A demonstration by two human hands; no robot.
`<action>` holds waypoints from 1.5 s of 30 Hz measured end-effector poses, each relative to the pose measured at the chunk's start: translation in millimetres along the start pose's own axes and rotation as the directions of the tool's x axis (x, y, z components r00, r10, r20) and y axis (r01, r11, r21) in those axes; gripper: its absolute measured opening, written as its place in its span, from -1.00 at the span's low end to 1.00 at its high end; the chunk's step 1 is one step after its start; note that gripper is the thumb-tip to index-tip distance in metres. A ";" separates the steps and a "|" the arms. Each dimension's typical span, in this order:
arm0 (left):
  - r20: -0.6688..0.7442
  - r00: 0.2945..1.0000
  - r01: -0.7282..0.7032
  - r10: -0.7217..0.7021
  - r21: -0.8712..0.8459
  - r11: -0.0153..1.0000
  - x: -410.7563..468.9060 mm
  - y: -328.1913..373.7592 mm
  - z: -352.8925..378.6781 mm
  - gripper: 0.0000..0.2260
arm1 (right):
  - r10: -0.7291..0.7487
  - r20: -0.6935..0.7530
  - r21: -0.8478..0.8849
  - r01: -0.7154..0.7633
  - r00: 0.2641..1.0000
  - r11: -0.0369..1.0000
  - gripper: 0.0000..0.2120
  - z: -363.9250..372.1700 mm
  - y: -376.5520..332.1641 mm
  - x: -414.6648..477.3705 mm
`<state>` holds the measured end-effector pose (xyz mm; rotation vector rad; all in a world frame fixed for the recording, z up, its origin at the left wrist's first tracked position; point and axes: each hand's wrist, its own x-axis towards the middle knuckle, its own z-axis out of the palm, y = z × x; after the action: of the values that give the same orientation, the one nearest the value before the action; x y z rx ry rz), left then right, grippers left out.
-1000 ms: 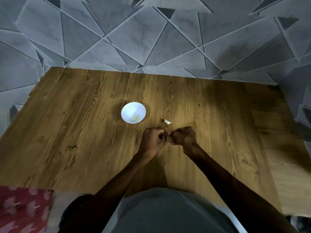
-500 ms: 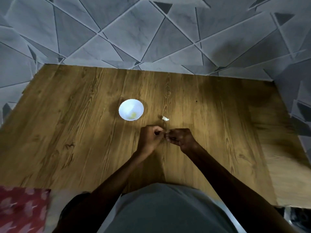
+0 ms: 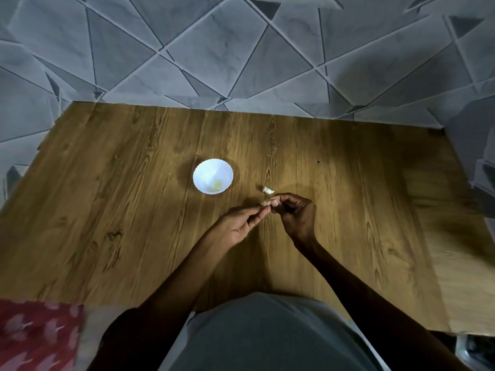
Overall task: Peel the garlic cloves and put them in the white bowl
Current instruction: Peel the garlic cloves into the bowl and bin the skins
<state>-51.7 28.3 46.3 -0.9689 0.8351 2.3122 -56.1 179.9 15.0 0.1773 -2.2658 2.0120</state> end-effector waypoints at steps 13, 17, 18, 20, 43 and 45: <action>0.081 0.952 -0.302 0.295 0.406 0.863 0.5 -5.2 -0.4 -0.85 | 0.084 0.015 -0.206 -0.079 0.996 0.975 -0.94 -7.2 1.0 5.4; 0.157 0.866 -0.469 0.475 0.589 0.659 -1.2 -12.7 0.8 -0.79 | 0.265 -0.026 -0.140 -0.266 0.964 0.954 -0.94 -7.0 -11.7 7.8; 0.170 0.841 -0.494 0.513 0.625 0.604 -2.5 -13.4 0.8 -0.79 | 0.331 -0.029 -0.103 -0.332 0.943 0.938 -0.95 -6.8 -16.4 8.5; 0.220 0.792 -0.535 0.570 0.701 0.472 -3.4 -13.5 0.5 -0.81 | 0.501 -0.020 0.008 -0.501 0.865 0.865 -0.94 -7.4 -25.4 10.4; 0.257 0.788 -0.473 0.559 0.834 0.284 10.1 -4.8 -14.7 -0.95 | 0.573 0.323 -0.004 -0.605 0.753 0.796 -0.87 -30.8 -22.2 21.9; 0.247 0.780 -0.427 0.575 0.882 0.200 17.7 -6.1 -21.8 -0.94 | 0.524 0.282 -0.013 -0.543 0.804 0.840 -0.87 -29.5 -16.8 21.0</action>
<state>-49.0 20.9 18.7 -0.2936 2.4678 1.6197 -74.1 206.9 38.2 -0.2261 -2.6483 2.4698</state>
